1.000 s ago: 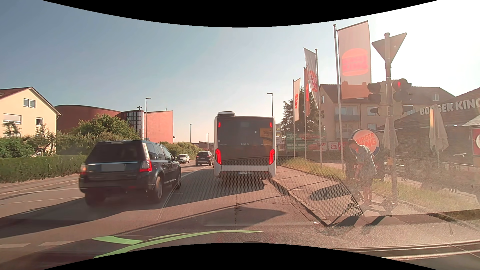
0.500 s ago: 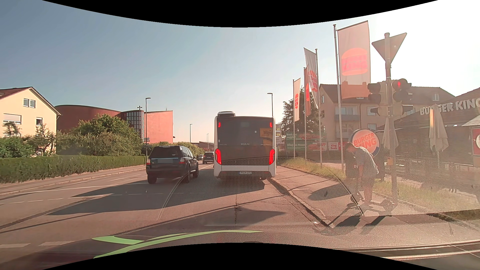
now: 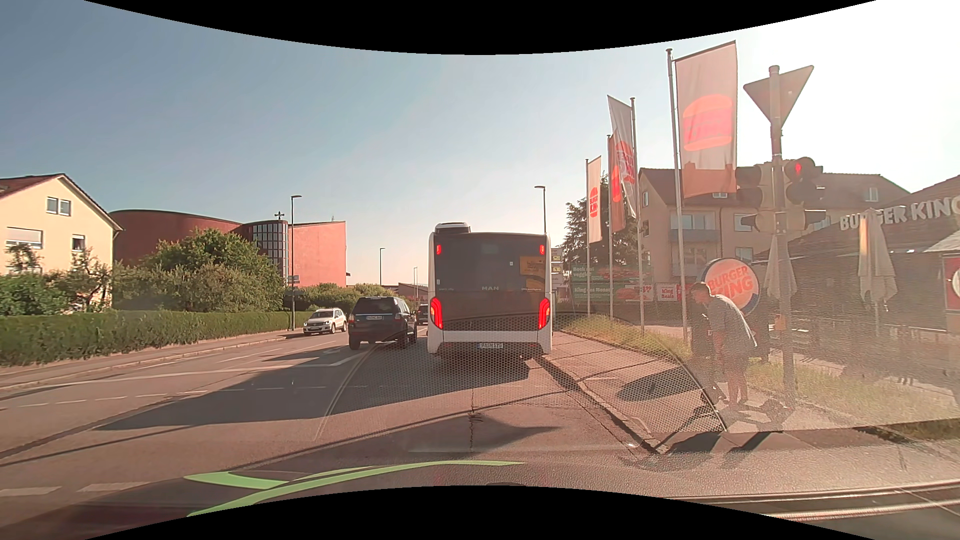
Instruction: Follow the waypoints while adhering to traffic rules and regulations
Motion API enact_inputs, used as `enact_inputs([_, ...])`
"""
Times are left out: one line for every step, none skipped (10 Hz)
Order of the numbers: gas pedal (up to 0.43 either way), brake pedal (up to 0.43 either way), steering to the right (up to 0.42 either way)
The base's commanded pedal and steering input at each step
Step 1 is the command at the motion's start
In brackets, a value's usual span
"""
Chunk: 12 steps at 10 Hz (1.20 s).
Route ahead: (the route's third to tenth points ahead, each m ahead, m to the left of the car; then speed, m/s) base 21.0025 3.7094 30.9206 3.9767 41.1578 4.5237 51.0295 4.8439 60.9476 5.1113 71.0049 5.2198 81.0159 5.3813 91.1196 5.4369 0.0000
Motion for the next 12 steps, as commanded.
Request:
enact_inputs([0.0,0.207,0.003])
enact_inputs([0.0,0.207,0.003])
enact_inputs([0.0,0.207,0.003])
enact_inputs([0.0,0.207,0.003])
enact_inputs([0.0,0.207,0.003])
enact_inputs([0.0,0.207,0.003])
enact_inputs([0.0,0.207,0.004])
enact_inputs([0.0,0.207,0.003])
enact_inputs([0.0,0.207,0.003])
enact_inputs([0.0,0.213,0.004])
enact_inputs([0.0,0.213,0.003])
enact_inputs([0.0,0.207,0.004])
